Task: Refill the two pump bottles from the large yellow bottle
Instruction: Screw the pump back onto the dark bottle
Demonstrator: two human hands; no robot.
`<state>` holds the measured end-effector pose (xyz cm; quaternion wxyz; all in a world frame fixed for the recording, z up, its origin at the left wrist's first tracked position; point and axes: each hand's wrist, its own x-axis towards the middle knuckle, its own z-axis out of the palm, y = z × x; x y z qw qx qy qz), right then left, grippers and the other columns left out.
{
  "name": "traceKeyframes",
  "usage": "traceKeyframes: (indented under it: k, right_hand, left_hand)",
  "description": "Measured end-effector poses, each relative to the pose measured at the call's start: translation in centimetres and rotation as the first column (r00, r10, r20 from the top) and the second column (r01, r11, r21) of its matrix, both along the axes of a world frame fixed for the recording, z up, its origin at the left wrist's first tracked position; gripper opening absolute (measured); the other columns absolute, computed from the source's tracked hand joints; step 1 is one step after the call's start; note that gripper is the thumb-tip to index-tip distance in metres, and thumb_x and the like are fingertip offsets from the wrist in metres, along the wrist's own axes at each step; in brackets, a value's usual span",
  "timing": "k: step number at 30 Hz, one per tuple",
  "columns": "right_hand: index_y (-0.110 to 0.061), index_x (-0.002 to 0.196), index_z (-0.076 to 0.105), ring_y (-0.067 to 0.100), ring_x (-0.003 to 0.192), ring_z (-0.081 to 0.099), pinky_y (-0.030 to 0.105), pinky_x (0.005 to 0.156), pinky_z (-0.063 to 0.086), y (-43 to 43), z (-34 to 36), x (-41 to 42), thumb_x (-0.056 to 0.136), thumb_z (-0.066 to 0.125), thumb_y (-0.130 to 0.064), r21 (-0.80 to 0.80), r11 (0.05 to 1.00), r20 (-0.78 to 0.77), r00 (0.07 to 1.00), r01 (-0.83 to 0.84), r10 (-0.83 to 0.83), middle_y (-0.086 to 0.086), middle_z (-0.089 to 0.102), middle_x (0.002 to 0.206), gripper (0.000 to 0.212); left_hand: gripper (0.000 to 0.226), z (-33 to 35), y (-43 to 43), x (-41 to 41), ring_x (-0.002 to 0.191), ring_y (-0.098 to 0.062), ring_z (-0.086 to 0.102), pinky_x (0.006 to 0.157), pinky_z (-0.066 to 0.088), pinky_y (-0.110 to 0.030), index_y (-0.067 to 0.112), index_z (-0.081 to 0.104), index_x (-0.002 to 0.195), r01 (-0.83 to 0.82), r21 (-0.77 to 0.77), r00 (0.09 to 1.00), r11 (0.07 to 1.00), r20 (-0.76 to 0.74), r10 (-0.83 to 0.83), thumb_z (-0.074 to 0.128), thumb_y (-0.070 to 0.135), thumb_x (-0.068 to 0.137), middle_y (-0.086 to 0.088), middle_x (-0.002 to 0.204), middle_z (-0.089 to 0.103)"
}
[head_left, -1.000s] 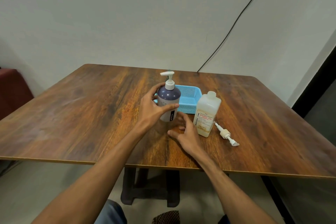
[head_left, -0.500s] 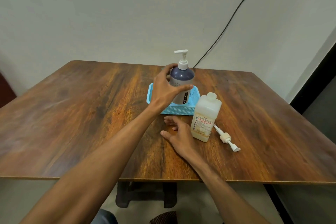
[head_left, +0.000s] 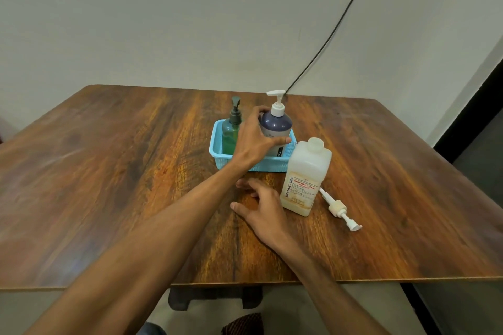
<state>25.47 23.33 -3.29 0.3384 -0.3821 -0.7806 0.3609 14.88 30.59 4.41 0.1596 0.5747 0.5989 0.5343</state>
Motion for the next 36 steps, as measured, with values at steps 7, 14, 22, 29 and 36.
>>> traceKeyframes:
  k: [7, 14, 22, 29, 36]
  right_hand:
    - [-0.026, 0.124, 0.061, 0.001, 0.115, 0.054, 0.030, 0.101, 0.046, 0.0, 0.1, 0.0, 0.083, 0.076, -0.028, 0.011, 1.000, 0.009, 1.000, -0.009, 0.009, -0.015, 0.063, 0.120, 0.044]
    - [-0.026, 0.124, 0.062, 0.000, 0.113, 0.056, 0.027, 0.098, 0.048, -0.2, 0.6, 0.1, 0.083, 0.077, -0.026, -0.008, 1.000, 0.002, 1.000, -0.002, 0.002, -0.015, 0.064, 0.119, 0.043]
    - [-0.028, 0.124, 0.063, -0.002, 0.108, 0.058, 0.011, 0.086, 0.045, -2.3, 4.2, 1.4, 0.087, 0.073, -0.017, 0.004, 1.000, -0.111, 0.994, 0.013, -0.012, -0.015, 0.065, 0.120, 0.040]
    - [-0.018, 0.109, 0.071, -0.001, 0.098, 0.064, 0.016, 0.076, 0.056, -2.2, 11.3, 3.9, 0.086, 0.074, -0.012, 0.125, 0.989, -0.280, 0.959, 0.075, -0.038, -0.010, 0.070, 0.108, 0.024]
    - [-0.011, 0.102, 0.072, 0.014, 0.092, 0.069, 0.025, 0.077, 0.058, 6.5, 17.3, 6.0, 0.085, 0.075, -0.009, 0.042, 0.986, -0.303, 0.942, 0.164, -0.144, 0.002, 0.073, 0.098, 0.016]
  left_hand:
    - [0.082, -1.5, 0.3, -0.1, 0.120, -0.023, 0.056, 0.102, 0.050, -0.034, 0.010, 0.044, 0.134, 0.039, -0.081, 0.999, 0.996, -0.010, -0.040, 0.090, 0.027, 0.069, -0.011, 0.134, 0.057]
    - [0.091, -1.1, -0.1, -0.2, 0.127, -0.026, 0.054, 0.107, 0.046, -0.034, 0.009, 0.037, 0.143, 0.046, -0.163, 0.998, 0.986, -0.039, -0.053, 0.089, 0.026, 0.070, -0.011, 0.140, 0.055]
    - [0.071, 0.4, -4.7, -1.2, 0.130, -0.026, 0.053, 0.103, 0.045, -0.032, 0.013, 0.046, 0.143, -0.043, -0.122, 0.991, 0.992, -0.128, 0.027, 0.081, 0.026, 0.082, -0.009, 0.144, 0.054]
    - [0.034, 3.8, -9.3, -3.2, 0.100, -0.009, 0.062, 0.076, 0.053, -0.016, 0.011, 0.067, 0.121, -0.079, -0.016, 0.985, 0.997, -0.154, 0.076, 0.071, 0.022, 0.090, -0.005, 0.123, 0.068]
    - [0.022, 4.3, -7.7, -7.5, 0.091, -0.012, 0.067, 0.079, 0.057, -0.025, 0.011, 0.071, 0.113, -0.307, -0.003, 0.951, 0.952, -0.036, 0.306, 0.069, 0.017, 0.092, -0.004, 0.106, 0.072]
